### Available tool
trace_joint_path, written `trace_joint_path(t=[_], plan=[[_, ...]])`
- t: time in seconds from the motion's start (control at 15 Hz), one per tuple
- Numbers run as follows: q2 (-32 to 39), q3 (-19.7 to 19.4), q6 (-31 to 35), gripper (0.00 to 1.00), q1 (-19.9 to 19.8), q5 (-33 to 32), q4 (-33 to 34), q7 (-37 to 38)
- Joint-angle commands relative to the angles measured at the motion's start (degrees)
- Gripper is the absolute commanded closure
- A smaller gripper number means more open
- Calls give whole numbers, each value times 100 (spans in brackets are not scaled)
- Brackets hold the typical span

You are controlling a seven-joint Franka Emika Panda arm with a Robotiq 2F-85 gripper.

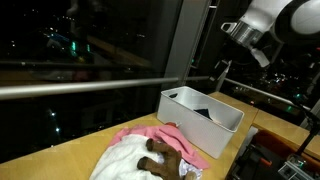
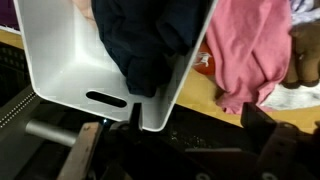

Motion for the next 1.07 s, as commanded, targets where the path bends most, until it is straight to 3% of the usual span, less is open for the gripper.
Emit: trace_joint_path(t=[0.0, 0.47, 0.67, 1.0], plan=[[806, -117, 349, 0, -64, -326, 362, 42], [2625, -527, 676, 0, -83, -639, 1448, 4], [3083, -700, 625, 0, -194, -530, 1840, -86], [3532, -897, 748, 0, -349, -532, 1920, -71]])
